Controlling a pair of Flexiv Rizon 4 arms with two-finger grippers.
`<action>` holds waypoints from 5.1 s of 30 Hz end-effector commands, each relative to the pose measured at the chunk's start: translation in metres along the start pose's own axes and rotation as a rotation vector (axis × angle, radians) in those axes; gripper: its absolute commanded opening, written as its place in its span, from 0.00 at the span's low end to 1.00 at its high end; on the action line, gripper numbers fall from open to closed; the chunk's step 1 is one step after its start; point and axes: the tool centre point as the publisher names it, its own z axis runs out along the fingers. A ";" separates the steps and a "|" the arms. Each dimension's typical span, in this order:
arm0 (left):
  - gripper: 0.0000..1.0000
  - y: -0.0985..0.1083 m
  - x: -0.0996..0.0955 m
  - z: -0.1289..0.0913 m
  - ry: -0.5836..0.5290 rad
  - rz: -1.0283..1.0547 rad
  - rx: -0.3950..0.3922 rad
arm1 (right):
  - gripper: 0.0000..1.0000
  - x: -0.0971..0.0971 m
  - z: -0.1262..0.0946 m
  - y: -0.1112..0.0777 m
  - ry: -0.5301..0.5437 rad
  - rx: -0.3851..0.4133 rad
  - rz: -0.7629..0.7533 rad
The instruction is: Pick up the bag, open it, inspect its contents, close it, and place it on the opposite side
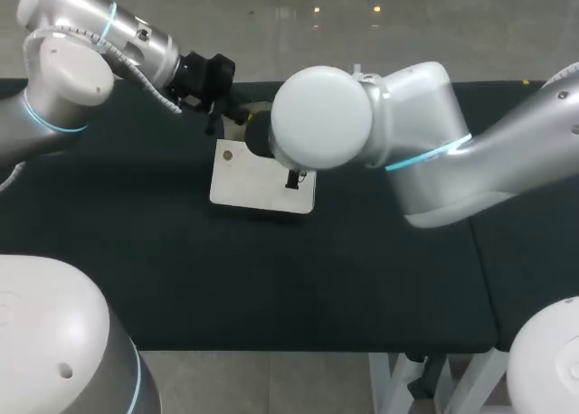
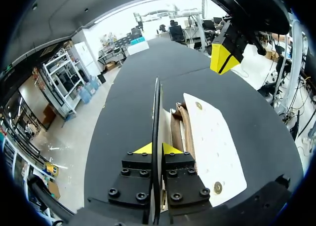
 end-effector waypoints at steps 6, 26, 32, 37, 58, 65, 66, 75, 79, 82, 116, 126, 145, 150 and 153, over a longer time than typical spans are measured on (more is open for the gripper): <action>0.00 0.005 0.007 0.003 -0.028 0.006 0.005 | 0.00 0.011 0.003 -0.006 0.006 -0.033 0.009; 0.00 0.026 -0.002 0.010 -0.154 0.036 -0.068 | 0.00 0.044 0.010 0.002 -0.008 -0.020 -0.024; 0.00 0.025 0.006 0.012 -0.151 0.061 -0.043 | 0.00 0.059 0.009 0.005 0.000 -0.027 -0.035; 0.00 0.034 0.022 0.023 -0.141 0.071 -0.040 | 0.00 0.077 0.015 0.009 0.037 -0.029 -0.050; 0.00 0.048 0.043 0.040 -0.152 0.130 -0.050 | 0.34 0.124 0.036 0.006 0.132 -0.004 -0.061; 0.00 0.048 0.045 0.040 -0.140 0.125 -0.049 | 0.44 0.123 0.048 0.004 0.111 -0.004 -0.063; 0.00 0.048 0.045 0.040 -0.139 0.125 -0.049 | 0.44 0.123 0.049 0.004 0.105 -0.003 -0.064; 0.00 0.052 0.044 0.040 -0.127 0.125 -0.053 | 0.42 0.119 0.056 -0.006 0.005 0.023 -0.065; 0.00 0.053 0.043 0.041 -0.121 0.122 -0.049 | 0.40 0.118 0.060 -0.008 -0.005 0.017 -0.065; 0.00 0.054 0.043 0.042 -0.118 0.122 -0.048 | 0.35 0.117 0.063 -0.008 -0.009 0.014 -0.067; 0.00 0.056 0.077 0.051 -0.113 0.410 -0.021 | 0.00 0.113 0.073 -0.008 -0.051 0.006 -0.040; 0.56 0.051 0.076 0.037 -0.129 0.364 0.005 | 0.00 0.113 0.073 -0.008 -0.051 0.006 -0.040; 0.00 0.040 0.077 0.018 -0.169 0.414 0.069 | 0.00 0.113 0.073 -0.008 -0.051 0.006 -0.040; 0.00 0.045 0.097 0.023 -0.139 0.438 0.082 | 0.00 0.113 0.073 -0.008 -0.051 0.006 -0.040; 0.00 0.050 0.105 0.026 -0.135 0.423 0.088 | 0.00 0.113 0.073 -0.008 -0.051 0.006 -0.040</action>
